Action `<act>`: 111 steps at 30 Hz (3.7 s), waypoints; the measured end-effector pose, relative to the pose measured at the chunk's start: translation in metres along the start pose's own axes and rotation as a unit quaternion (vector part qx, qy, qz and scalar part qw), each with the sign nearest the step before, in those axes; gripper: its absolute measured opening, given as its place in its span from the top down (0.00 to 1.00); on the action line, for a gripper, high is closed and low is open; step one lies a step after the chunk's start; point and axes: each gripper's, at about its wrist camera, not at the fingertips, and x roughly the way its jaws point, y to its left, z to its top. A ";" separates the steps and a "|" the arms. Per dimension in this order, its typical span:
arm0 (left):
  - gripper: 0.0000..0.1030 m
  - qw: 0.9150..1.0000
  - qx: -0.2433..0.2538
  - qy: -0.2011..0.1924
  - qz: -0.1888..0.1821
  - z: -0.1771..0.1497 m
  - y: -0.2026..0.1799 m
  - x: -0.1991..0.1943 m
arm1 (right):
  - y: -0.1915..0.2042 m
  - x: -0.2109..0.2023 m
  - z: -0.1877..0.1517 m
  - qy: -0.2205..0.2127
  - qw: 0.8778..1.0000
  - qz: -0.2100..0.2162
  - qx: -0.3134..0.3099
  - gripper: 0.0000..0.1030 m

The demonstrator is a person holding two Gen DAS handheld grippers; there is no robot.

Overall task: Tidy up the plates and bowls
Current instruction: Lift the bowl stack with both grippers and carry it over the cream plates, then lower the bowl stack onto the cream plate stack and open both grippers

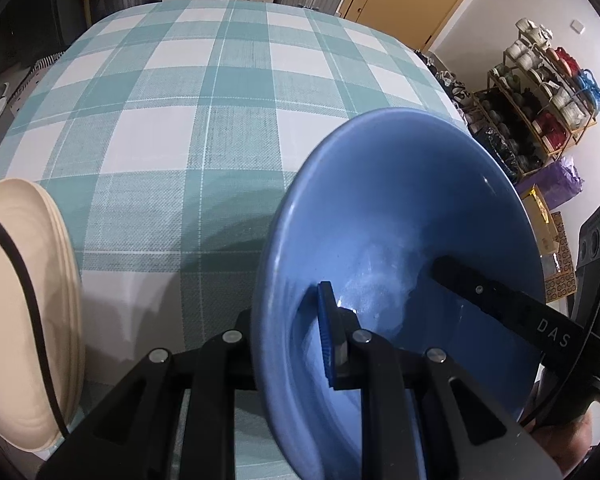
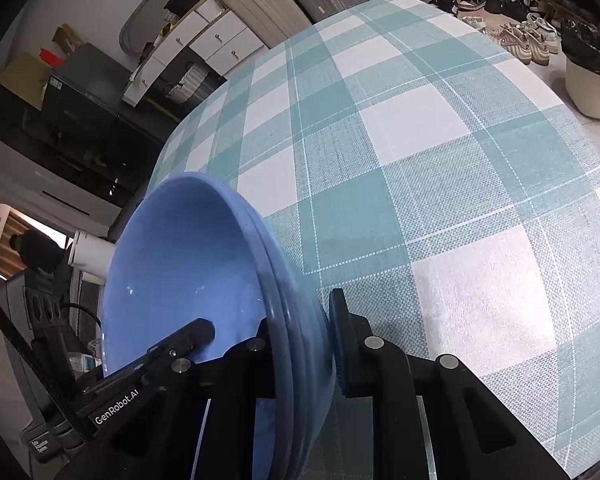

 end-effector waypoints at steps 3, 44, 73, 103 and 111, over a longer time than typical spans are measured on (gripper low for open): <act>0.83 1.000 -0.001 0.003 -0.001 0.000 0.003 -0.001 | 0.001 0.002 0.000 0.004 1.000 0.002 0.000 0.85; 0.83 0.990 -0.107 -0.079 0.047 0.009 0.140 -0.147 | 0.216 0.011 -0.003 0.034 0.993 0.057 -0.096 0.85; 0.82 0.980 -0.175 -0.038 0.084 -0.030 0.233 -0.106 | 0.262 0.111 -0.054 0.109 0.985 0.015 -0.130 0.85; 0.56 0.976 -0.179 -0.039 0.116 -0.031 0.238 -0.115 | 0.271 0.093 -0.053 0.061 0.983 0.020 -0.172 0.57; 0.52 0.972 -0.180 -0.082 0.129 -0.037 0.236 -0.137 | 0.266 0.071 -0.050 0.018 0.983 0.033 -0.180 0.43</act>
